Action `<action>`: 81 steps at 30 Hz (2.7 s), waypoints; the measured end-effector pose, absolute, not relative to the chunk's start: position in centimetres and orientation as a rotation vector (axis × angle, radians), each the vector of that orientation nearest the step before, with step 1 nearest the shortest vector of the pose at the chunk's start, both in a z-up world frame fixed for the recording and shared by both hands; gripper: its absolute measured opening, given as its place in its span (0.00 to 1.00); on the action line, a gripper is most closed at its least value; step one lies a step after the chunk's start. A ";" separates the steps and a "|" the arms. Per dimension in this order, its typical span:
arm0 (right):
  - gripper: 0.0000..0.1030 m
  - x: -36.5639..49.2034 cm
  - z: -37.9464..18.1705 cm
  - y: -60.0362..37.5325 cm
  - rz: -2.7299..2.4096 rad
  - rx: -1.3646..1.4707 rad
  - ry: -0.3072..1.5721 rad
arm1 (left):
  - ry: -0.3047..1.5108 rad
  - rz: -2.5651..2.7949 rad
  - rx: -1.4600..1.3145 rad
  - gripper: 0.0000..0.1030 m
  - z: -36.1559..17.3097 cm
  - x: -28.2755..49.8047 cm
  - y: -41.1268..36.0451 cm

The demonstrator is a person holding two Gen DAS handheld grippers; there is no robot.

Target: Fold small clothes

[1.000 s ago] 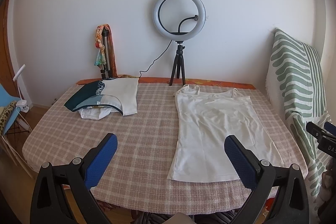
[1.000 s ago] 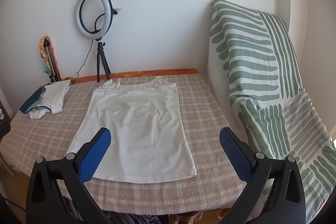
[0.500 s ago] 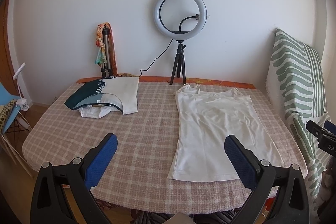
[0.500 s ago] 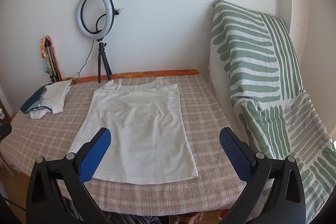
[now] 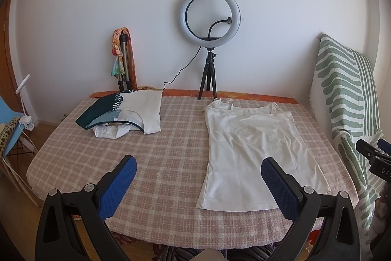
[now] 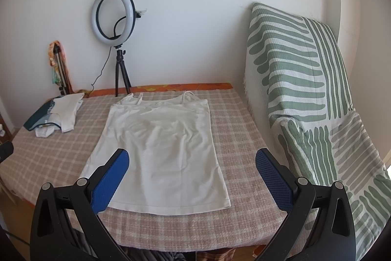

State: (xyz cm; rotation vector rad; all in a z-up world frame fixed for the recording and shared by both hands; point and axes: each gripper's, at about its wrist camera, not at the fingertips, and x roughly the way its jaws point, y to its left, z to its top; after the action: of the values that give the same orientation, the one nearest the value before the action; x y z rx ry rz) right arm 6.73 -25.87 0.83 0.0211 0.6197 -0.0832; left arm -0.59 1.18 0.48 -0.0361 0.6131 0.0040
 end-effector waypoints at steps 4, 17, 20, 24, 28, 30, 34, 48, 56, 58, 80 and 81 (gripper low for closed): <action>1.00 6.7 0.9 -25.7 -0.083 0.021 0.617 | 0.615 0.005 -0.038 1.00 0.5 -0.7 1.3; 1.00 7.4 1.1 -25.0 -0.073 0.002 0.612 | 0.623 0.020 -0.036 1.00 0.2 0.0 1.9; 1.00 7.8 1.0 -24.7 -0.067 -0.002 0.612 | 0.634 0.014 -0.039 1.00 -0.2 0.3 2.0; 1.00 8.4 0.8 -24.3 -0.061 -0.004 0.617 | 0.649 0.016 -0.047 1.00 -0.7 0.8 2.3; 1.00 9.2 0.5 -24.0 -0.058 -0.005 0.625 | 0.659 0.022 -0.052 0.99 -1.4 1.4 2.8; 1.00 9.7 0.3 -23.8 -0.054 -0.010 0.629 | 0.662 0.023 -0.053 0.99 -1.9 1.8 2.9; 1.00 11.1 -0.2 -23.0 -0.044 -0.030 0.638 | 0.696 0.011 -0.076 0.98 -3.4 2.8 3.5; 0.99 22.9 -5.1 -18.1 0.186 -0.088 0.743 | 0.912 -0.152 -0.208 0.70 -12.4 6.7 4.8; 0.80 31.1 -7.6 -15.6 0.325 0.041 0.911 | 1.017 -0.261 -0.316 0.43 -17.1 9.1 4.8; 0.75 32.7 -8.2 -14.4 0.342 0.044 0.940 | 1.024 -0.263 -0.324 0.42 -17.7 9.4 5.0; 0.56 46.2 -15.4 -1.3 0.356 -0.132 1.210 | 1.037 -0.343 -0.414 0.09 -19.8 11.1 5.4; 0.54 46.5 -15.7 -1.0 0.345 -0.148 1.218 | 1.037 -0.347 -0.423 0.09 -19.8 11.0 5.5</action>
State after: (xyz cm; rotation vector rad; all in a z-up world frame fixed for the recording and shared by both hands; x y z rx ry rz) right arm 46.48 -1.01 -15.69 -0.1484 1.2182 0.3452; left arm 11.02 5.51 -19.76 -0.4233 1.0365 -0.3470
